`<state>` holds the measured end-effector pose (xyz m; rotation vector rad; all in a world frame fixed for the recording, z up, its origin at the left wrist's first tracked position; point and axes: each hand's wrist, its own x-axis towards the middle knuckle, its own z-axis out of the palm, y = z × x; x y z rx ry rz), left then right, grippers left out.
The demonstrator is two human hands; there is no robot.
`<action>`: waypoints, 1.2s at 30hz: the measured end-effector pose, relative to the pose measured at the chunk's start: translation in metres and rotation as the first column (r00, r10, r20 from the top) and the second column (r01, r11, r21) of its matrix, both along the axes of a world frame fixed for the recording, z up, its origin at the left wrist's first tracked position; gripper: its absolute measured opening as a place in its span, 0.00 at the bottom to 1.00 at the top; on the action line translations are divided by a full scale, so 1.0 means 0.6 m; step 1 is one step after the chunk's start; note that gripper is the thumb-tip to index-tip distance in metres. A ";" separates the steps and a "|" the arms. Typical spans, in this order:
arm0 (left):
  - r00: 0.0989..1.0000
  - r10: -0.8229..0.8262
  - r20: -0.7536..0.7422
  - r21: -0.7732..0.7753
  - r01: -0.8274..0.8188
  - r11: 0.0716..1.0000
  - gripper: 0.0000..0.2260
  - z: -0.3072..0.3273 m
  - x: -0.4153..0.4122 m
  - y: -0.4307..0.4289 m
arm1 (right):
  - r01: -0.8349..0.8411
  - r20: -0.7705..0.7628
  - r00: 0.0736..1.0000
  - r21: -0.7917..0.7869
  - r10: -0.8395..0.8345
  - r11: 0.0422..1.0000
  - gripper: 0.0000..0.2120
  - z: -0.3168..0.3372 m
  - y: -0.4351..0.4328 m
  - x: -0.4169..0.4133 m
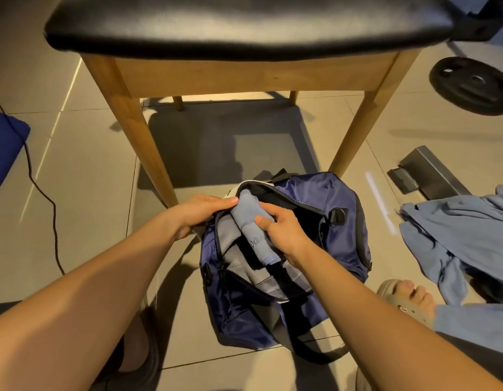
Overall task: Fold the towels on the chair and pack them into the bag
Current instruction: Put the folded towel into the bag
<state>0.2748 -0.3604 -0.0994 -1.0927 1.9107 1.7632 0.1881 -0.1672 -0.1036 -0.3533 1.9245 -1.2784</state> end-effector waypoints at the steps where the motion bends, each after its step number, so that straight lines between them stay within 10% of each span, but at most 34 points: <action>1: 1.000 0.016 -0.008 0.027 -0.016 1.000 0.18 -0.004 0.001 -0.003 | 0.006 0.000 1.000 -0.014 -0.006 1.000 0.19 0.000 -0.002 0.001; 6: 0.991 0.125 -0.051 0.257 -0.108 0.960 0.08 -0.028 0.006 -0.025 | 0.021 -0.006 1.000 -0.030 -0.021 0.999 0.19 -0.001 0.006 -0.002; 14: 0.979 0.130 -0.155 -0.302 -0.172 0.938 0.05 0.003 -0.020 -0.009 | -0.039 0.032 0.999 0.152 0.034 0.988 0.13 0.010 0.033 -0.035; 21: 0.987 -0.112 -0.116 -0.828 -0.034 0.559 0.08 0.013 -0.028 0.009 | -0.343 0.033 0.907 0.636 0.420 0.691 0.09 -0.003 0.025 -0.025; 25: 0.986 -0.162 -0.049 -0.860 0.041 0.509 0.07 0.014 -0.030 0.002 | -0.099 0.030 0.995 0.366 0.095 0.925 0.07 -0.033 0.005 -0.005; 27: 0.984 -0.177 -0.006 -0.848 0.089 0.522 0.06 0.011 -0.030 -0.006 | 0.083 0.063 0.994 0.150 -0.094 0.985 0.09 -0.035 -0.006 -0.003; 32: 0.986 -0.088 -0.140 -0.450 0.016 0.893 0.06 0.029 -0.039 -0.026 | 0.125 0.069 0.990 0.025 -0.127 0.992 0.17 -0.035 -0.030 -0.015; 36: 0.988 -0.094 -0.125 -0.480 0.023 0.877 0.06 0.022 -0.047 -0.044 | 0.098 0.109 0.989 0.018 -0.099 0.995 0.17 -0.063 -0.041 -0.016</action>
